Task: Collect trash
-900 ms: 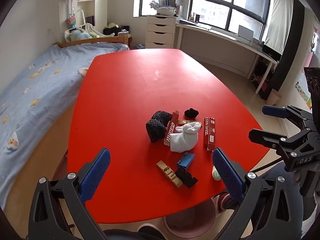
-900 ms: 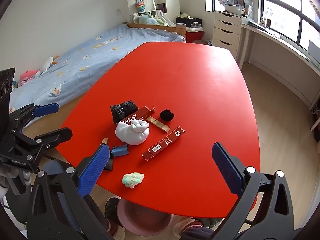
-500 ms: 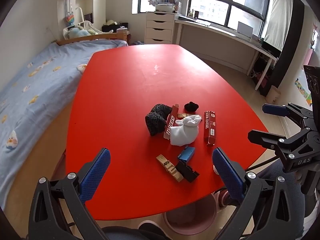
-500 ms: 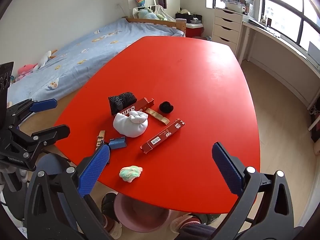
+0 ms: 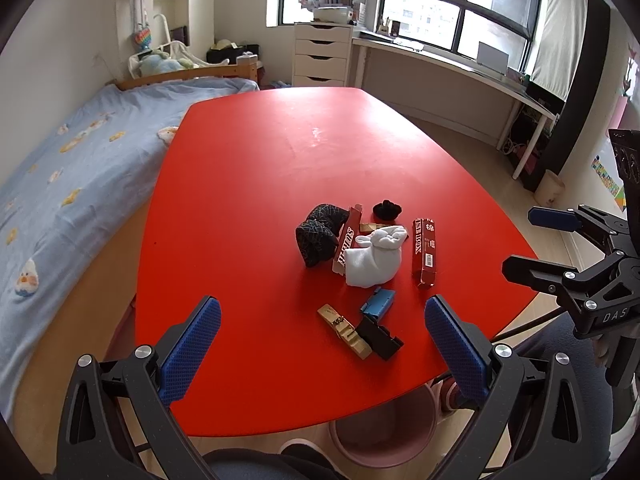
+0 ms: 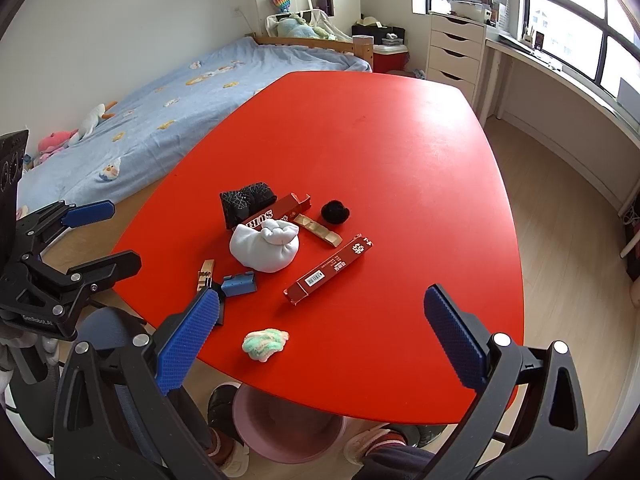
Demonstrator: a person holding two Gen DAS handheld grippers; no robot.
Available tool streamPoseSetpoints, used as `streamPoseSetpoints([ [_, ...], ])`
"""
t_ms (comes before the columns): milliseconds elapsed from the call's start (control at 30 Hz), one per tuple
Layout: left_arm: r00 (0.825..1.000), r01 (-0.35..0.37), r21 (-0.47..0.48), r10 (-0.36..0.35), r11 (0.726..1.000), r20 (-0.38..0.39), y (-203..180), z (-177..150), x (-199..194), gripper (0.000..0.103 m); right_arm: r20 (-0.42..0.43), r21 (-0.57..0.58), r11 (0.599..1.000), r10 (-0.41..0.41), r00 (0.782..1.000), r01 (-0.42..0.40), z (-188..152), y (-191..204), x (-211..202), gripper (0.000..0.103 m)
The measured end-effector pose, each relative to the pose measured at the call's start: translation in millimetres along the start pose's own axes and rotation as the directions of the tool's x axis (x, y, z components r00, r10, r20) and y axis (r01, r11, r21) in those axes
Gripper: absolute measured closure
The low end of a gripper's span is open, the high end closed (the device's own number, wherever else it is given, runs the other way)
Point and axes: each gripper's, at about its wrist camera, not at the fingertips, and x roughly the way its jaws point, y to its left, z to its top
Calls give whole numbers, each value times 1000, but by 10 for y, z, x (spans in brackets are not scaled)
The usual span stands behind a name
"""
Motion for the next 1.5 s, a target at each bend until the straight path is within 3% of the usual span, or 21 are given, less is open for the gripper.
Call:
streamPoseSetpoints([
  [1500, 1000, 27, -15, -27, 1000, -6, 3, -8, 17, 5, -19, 26, 1000, 4, 1000, -3, -94, -27, 55, 3],
])
